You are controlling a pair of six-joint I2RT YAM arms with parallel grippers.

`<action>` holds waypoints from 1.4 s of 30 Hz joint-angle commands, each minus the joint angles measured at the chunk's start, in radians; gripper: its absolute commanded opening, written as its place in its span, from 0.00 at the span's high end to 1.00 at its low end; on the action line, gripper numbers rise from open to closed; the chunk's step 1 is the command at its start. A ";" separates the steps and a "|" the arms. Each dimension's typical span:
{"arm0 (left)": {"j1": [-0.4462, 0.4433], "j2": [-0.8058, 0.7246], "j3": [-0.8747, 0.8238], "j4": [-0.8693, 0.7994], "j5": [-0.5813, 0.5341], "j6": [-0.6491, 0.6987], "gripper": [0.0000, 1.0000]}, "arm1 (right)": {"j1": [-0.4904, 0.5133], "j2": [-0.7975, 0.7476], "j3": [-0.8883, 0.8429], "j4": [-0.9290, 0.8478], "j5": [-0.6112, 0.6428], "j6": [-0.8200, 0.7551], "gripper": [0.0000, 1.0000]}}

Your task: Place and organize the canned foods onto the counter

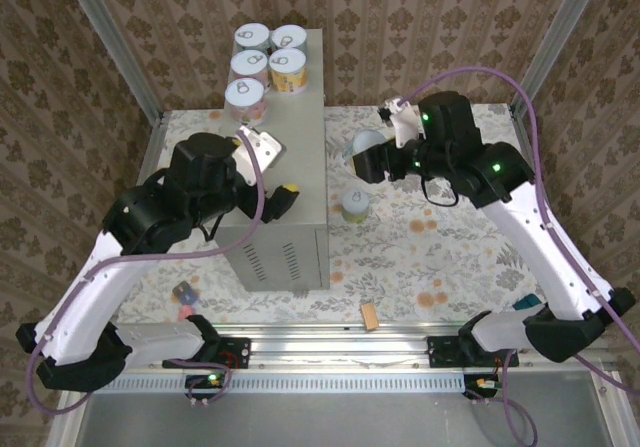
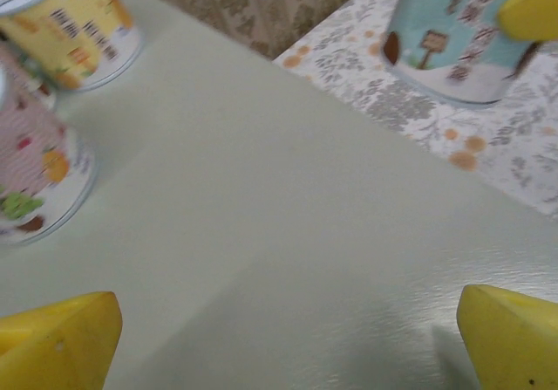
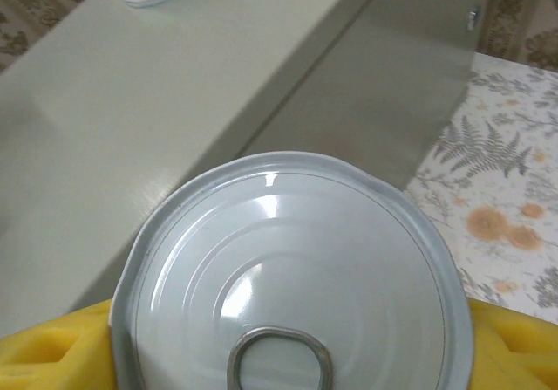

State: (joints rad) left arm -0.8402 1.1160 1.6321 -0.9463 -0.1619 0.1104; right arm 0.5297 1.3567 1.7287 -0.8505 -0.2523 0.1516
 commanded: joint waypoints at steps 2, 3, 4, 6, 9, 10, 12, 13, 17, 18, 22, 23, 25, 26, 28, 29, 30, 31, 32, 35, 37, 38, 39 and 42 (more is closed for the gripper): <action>0.068 -0.044 -0.030 0.032 0.023 0.017 0.00 | -0.004 0.068 0.162 -0.020 -0.100 -0.030 0.27; 0.082 -0.048 -0.033 0.033 0.033 0.018 0.00 | -0.004 0.087 0.191 -0.032 -0.109 -0.033 0.27; 0.096 -0.051 -0.033 0.033 0.039 0.019 0.00 | -0.004 0.108 0.223 -0.046 -0.120 -0.034 0.27; 0.113 -0.058 -0.035 0.031 0.041 0.023 0.00 | -0.004 0.148 0.279 -0.068 -0.138 -0.034 0.27; 0.138 -0.072 -0.041 0.034 0.061 0.021 0.00 | -0.004 0.204 0.358 -0.101 -0.161 -0.037 0.28; 0.142 -0.076 -0.045 0.035 0.068 0.021 0.00 | -0.003 0.223 0.383 -0.111 -0.166 -0.038 0.28; 0.148 -0.086 -0.050 0.038 0.071 0.018 0.00 | -0.001 0.258 0.433 -0.136 -0.168 -0.046 0.28; 0.151 -0.093 -0.054 0.038 0.072 0.019 0.00 | 0.000 0.277 0.461 -0.149 -0.168 -0.048 0.28; 0.160 -0.119 -0.063 0.035 0.090 0.017 0.00 | 0.015 0.351 0.573 -0.215 -0.152 -0.061 0.28; 0.163 -0.128 -0.066 0.036 0.096 0.018 0.00 | 0.023 0.369 0.603 -0.232 -0.138 -0.069 0.28; 0.167 -0.147 -0.065 0.032 0.118 0.020 0.00 | 0.063 0.461 0.751 -0.327 -0.072 -0.110 0.28; 0.169 -0.150 -0.062 0.028 0.119 0.020 0.00 | 0.071 0.484 0.787 -0.349 -0.062 -0.117 0.28; 0.170 -0.156 -0.061 0.027 0.122 0.023 0.00 | 0.084 0.538 0.874 -0.392 -0.049 -0.122 0.28; 0.170 -0.159 -0.064 0.027 0.124 0.022 0.00 | 0.089 0.559 0.910 -0.406 -0.044 -0.123 0.28; 0.172 -0.164 -0.067 0.026 0.124 0.022 0.00 | 0.097 0.591 0.961 -0.422 -0.036 -0.121 0.27; 0.171 -0.167 -0.068 0.027 0.124 0.023 0.00 | 0.104 0.604 0.982 -0.426 -0.028 -0.122 0.27; 0.173 -0.170 -0.073 0.027 0.125 0.022 0.00 | 0.109 0.611 0.992 -0.428 -0.017 -0.124 0.27; 0.173 -0.173 -0.078 0.029 0.128 0.020 0.00 | 0.116 0.618 0.997 -0.429 -0.001 -0.127 0.27; 0.175 -0.177 -0.082 0.033 0.129 0.020 0.00 | 0.123 0.623 1.001 -0.426 0.014 -0.130 0.26; 0.178 -0.180 -0.089 0.034 0.134 0.020 0.00 | 0.144 0.634 1.001 -0.423 0.048 -0.139 0.24; 0.181 -0.180 -0.090 0.038 0.138 0.020 0.00 | 0.157 0.640 1.001 -0.419 0.074 -0.145 0.24; 0.181 -0.180 -0.090 0.037 0.141 0.019 0.00 | 0.164 0.642 1.000 -0.417 0.087 -0.148 0.24; 0.183 -0.180 -0.090 0.038 0.142 0.019 0.00 | 0.169 0.644 1.000 -0.414 0.097 -0.150 0.24; 0.184 -0.182 -0.093 0.040 0.145 0.018 0.00 | 0.185 0.651 1.001 -0.401 0.132 -0.157 0.23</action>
State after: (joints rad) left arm -0.6655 0.9466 1.5482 -0.9272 -0.0368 0.1139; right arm 0.7006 1.9873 2.7003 -1.2644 -0.1749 0.0204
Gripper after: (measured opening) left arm 0.999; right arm 0.767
